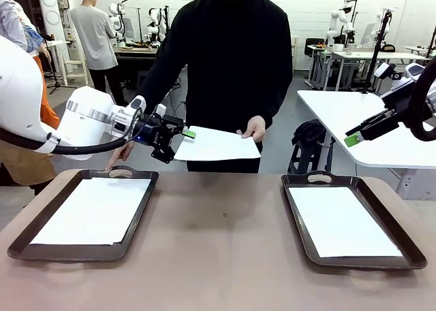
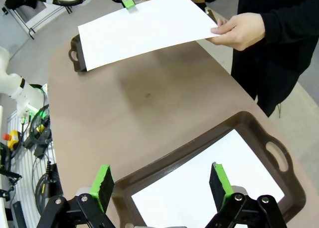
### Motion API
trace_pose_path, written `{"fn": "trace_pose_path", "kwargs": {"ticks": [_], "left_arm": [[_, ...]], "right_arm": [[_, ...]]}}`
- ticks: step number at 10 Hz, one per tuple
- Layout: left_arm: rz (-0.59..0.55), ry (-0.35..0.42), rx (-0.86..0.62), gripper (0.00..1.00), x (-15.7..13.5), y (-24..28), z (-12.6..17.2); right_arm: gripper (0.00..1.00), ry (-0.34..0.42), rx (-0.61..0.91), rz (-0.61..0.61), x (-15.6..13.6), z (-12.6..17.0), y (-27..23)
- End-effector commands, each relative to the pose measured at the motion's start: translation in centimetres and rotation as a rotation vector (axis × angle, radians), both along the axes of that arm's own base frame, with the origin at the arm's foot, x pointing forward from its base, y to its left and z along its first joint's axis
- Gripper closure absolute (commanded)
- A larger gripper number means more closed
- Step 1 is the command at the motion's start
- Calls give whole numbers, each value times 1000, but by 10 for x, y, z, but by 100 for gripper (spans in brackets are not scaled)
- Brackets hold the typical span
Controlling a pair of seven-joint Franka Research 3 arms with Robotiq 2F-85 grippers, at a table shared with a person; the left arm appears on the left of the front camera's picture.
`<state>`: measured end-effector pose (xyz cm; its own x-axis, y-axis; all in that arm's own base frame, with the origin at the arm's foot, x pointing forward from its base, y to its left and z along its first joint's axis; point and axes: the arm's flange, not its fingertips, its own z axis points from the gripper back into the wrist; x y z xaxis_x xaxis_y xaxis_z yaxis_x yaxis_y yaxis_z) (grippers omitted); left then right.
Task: Sort the A4 documents.
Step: Receive the A4 Paper.
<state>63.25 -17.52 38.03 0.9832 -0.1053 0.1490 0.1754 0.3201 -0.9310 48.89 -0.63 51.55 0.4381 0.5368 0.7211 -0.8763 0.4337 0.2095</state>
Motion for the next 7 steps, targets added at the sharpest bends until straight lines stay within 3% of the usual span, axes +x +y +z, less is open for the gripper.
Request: {"fn": "trace_pose_path", "kwargs": {"ticks": [1, 6, 7], "left_arm": [[33, 61, -101, 0, 11, -5, 1], [40, 131, -140, 0, 8, -7, 1], [50, 124, -139, 6, 9, -8, 1]], "right_arm": [[0, 0, 8, 6, 0, -1, 2], [0, 0, 8, 6, 0, -1, 2], [0, 0, 8, 6, 0, -1, 2]]}}
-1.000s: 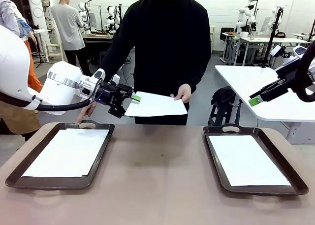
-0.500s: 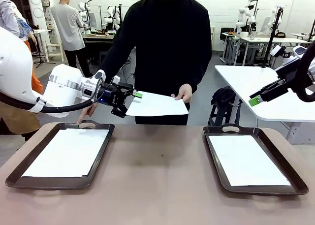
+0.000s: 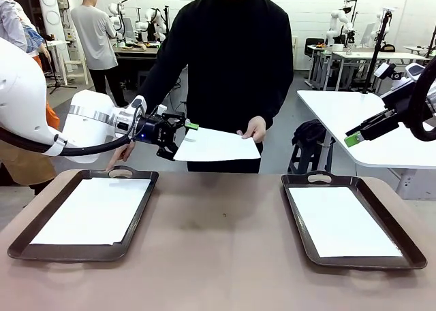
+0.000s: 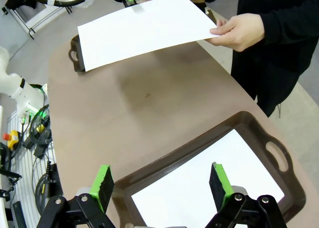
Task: Sort the A4 documents.
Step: Receive the A4 Paper.
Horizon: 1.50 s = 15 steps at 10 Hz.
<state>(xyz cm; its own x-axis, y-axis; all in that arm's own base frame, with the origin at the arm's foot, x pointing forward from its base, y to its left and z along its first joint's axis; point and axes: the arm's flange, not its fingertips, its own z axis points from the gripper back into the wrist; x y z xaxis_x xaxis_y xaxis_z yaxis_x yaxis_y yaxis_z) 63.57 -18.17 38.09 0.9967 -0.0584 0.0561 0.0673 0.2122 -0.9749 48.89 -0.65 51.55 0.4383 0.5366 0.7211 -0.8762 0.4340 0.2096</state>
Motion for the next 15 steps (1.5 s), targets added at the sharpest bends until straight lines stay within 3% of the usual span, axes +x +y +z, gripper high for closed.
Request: {"fn": "trace_pose_path", "kwargs": {"ticks": [1, 10, 15], "left_arm": [[15, 22, -21, 17, 5, -1, 1], [51, 3, -3, 98, 7, -2, 0], [48, 11, 12, 100, 7, -2, -1]], "right_arm": [[0, 0, 8, 6, 0, -1, 2], [0, 0, 8, 6, 0, -1, 2], [0, 0, 8, 6, 0, -1, 2]]}}
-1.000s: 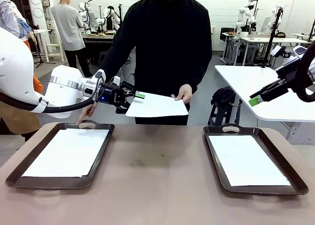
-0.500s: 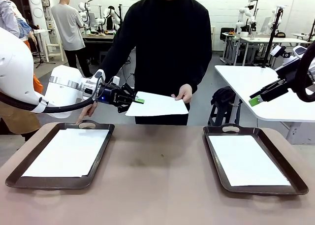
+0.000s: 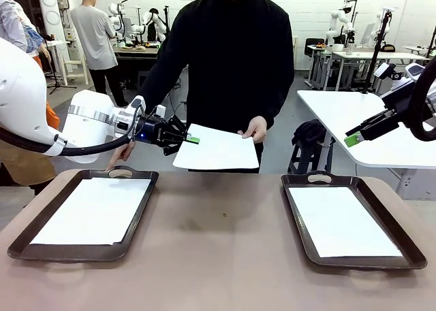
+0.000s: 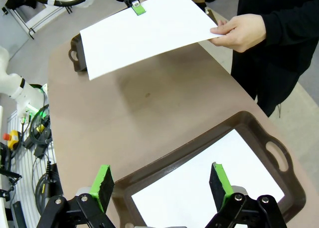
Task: Sort the A4 documents.
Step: Receive the A4 Paper.
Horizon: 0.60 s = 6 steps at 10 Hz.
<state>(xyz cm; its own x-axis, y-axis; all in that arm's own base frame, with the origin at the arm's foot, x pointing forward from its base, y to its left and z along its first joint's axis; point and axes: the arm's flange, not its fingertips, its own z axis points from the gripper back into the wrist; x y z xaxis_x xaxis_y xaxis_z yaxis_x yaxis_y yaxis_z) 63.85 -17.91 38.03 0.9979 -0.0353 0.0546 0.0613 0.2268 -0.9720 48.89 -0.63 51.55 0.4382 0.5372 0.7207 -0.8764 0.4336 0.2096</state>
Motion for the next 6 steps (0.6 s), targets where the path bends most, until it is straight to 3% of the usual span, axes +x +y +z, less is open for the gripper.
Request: {"fn": "trace_pose_path", "kwargs": {"ticks": [1, 6], "left_arm": [[28, 17, 2, 100, 4, -4, 0], [0, 0, 0, 100, 0, 0, 0]], "right_arm": [[0, 0, 8, 6, 0, -1, 2], [0, 0, 8, 6, 0, -1, 2]]}}
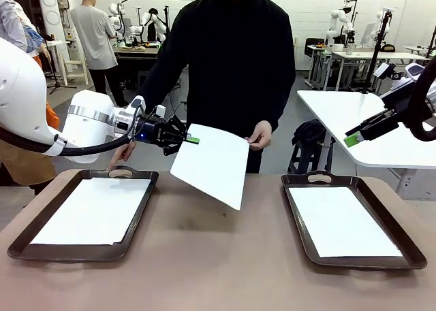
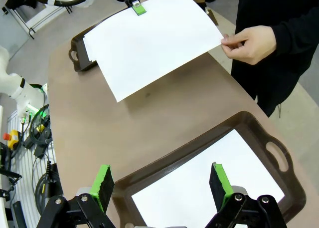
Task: Sort the A4 documents.
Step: Receive the A4 Paper, then place the A4 Paper in the designated Handle tray.
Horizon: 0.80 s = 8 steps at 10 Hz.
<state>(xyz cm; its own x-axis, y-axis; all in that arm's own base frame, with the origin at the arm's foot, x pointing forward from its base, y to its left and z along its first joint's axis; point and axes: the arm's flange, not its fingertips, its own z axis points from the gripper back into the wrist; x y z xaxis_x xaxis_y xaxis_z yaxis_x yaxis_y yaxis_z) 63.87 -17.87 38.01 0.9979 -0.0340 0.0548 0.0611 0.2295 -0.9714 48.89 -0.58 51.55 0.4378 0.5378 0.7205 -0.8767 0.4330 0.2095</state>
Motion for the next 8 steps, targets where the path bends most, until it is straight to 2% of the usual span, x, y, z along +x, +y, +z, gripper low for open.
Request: {"fn": "trace_pose_path", "kwargs": {"ticks": [1, 8], "left_arm": [[-1, 0, -3, 100, 0, 0, 0], [-1, 0, -3, 100, 0, 0, 0]], "right_arm": [[0, 0, 9, 5, 0, -1, 1], [0, 0, 9, 5, 0, -1, 1]]}}
